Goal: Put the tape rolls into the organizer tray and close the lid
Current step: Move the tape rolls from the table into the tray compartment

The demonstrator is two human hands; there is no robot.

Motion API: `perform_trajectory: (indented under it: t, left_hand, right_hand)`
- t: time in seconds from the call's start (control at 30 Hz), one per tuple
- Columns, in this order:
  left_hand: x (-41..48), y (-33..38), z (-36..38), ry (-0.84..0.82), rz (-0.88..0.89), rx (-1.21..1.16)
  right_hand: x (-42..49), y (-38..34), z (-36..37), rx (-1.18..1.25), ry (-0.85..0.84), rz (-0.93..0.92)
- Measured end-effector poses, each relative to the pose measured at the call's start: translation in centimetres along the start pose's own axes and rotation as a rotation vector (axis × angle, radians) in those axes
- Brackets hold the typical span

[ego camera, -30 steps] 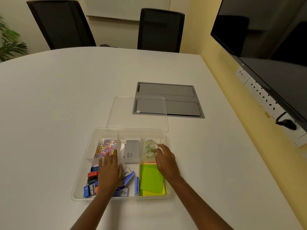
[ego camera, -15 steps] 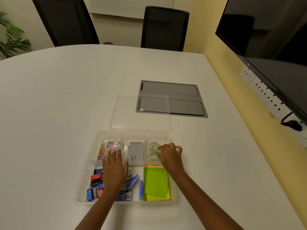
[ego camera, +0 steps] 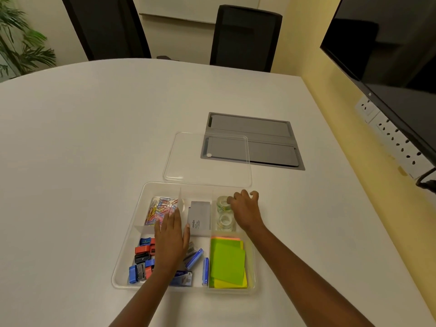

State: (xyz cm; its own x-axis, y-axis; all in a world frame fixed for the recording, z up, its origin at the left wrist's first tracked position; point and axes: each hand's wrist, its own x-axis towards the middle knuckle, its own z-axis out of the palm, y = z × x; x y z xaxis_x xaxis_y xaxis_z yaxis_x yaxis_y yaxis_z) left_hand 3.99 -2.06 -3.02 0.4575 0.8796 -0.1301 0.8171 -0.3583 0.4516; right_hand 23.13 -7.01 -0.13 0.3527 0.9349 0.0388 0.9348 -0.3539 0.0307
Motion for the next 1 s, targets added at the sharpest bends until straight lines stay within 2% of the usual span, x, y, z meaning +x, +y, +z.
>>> perform_trajectory:
  t: [0.2, 0.4, 0.47, 0.7, 0.93, 1.0]
  left_hand:
    - [-0.2, 0.0, -0.1, 0.034, 0.005, -0.012]
    - [-0.2, 0.1, -0.1, 0.045, -0.013, -0.005]
    - [-0.2, 0.2, -0.2, 0.060, -0.005, -0.001]
    - [-0.4, 0.4, -0.3, 0.048, -0.007, 0.021]
    - [-0.3, 0.3, -0.4, 0.027, 0.007, 0.044]
    - [-0.3, 0.2, -0.4, 0.036, 0.007, 0.042]
  right_hand:
    - [-2.0, -0.9, 1.0, 0.038, 0.052, 0.013]
    - [-4.0, -1.5, 1.2, 0.143, -0.143, -0.014]
    - [-4.3, -1.3, 1.0, 0.153, -0.209, 0.018]
    - [-3.6, -3.1, 0.0, 0.122, -0.263, 0.190]
    - [-2.6, -4.3, -0.1, 0.307, -0.300, 0.295]
    - [-2.5, -3.7, -0.4, 0.359, -0.261, 0.305]
